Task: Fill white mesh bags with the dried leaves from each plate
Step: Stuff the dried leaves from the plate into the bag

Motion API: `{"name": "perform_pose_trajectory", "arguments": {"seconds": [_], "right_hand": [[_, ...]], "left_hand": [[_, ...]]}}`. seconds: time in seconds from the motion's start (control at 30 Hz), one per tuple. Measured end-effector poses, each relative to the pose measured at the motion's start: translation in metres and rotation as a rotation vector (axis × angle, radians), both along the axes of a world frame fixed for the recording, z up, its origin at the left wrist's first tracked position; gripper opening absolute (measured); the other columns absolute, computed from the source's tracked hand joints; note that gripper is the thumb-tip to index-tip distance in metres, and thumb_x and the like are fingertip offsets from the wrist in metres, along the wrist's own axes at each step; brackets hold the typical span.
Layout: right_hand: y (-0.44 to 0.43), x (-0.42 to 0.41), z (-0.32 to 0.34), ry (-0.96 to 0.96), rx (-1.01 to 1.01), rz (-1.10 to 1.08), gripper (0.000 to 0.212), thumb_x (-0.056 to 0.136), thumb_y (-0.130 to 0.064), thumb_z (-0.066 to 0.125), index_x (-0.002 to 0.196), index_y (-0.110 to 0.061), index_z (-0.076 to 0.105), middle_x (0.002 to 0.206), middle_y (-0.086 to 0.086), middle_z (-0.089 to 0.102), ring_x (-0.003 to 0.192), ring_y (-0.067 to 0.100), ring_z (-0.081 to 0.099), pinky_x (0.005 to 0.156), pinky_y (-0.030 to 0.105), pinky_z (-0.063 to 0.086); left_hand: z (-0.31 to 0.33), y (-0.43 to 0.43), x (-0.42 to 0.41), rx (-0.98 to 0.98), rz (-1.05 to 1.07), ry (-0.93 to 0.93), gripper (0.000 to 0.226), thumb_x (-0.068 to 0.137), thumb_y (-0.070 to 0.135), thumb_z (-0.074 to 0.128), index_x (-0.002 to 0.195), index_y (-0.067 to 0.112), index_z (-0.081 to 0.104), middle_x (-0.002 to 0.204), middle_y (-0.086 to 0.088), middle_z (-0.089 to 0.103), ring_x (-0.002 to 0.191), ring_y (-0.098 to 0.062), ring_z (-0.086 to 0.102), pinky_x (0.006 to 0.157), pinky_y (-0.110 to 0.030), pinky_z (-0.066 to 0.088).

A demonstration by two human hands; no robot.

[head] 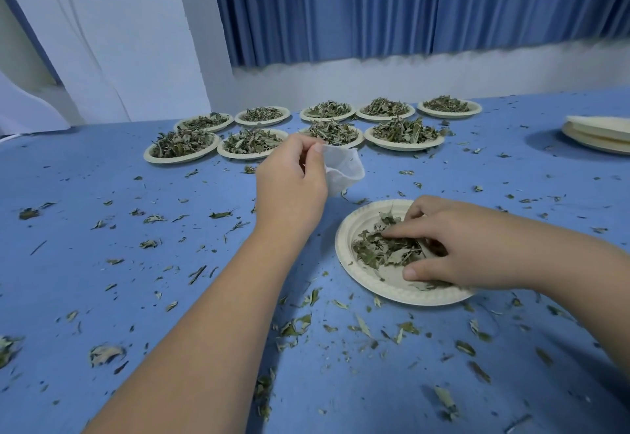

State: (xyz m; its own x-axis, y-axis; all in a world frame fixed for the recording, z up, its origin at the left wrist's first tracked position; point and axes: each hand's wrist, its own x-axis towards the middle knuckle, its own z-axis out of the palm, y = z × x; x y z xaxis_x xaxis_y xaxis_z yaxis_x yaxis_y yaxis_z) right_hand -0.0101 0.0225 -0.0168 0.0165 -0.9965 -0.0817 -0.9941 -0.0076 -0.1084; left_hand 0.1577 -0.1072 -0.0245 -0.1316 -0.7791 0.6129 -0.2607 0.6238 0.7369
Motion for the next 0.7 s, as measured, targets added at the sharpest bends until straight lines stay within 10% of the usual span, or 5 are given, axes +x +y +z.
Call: {"name": "perform_pose_trajectory", "arguments": {"seconds": [0.27,0.7], "right_hand": [[-0.006,0.011,-0.004,-0.016,-0.061,-0.016,0.042,0.089,-0.048,0.058,0.13,-0.043,0.053,0.112,-0.016,0.043,0.108,0.008,0.047,0.091,0.029,0.043],[-0.006,0.016,-0.002,0.095,-0.19,0.045,0.03,0.094,-0.039,0.054,0.122,-0.033,0.063,0.111,-0.009,0.059,0.104,0.01,0.053,0.088,0.029,0.047]], "left_hand": [[0.0,0.004,-0.001,-0.009,-0.041,-0.016,0.023,0.098,0.02,0.051,0.082,0.035,0.058,0.075,0.02,0.059,0.072,0.01,0.052,0.063,-0.008,0.039],[-0.001,0.009,-0.002,-0.008,-0.058,-0.064,0.017,0.098,0.022,0.052,0.087,0.029,0.062,0.072,0.018,0.058,0.068,0.007,0.051,0.059,-0.009,0.039]]}}
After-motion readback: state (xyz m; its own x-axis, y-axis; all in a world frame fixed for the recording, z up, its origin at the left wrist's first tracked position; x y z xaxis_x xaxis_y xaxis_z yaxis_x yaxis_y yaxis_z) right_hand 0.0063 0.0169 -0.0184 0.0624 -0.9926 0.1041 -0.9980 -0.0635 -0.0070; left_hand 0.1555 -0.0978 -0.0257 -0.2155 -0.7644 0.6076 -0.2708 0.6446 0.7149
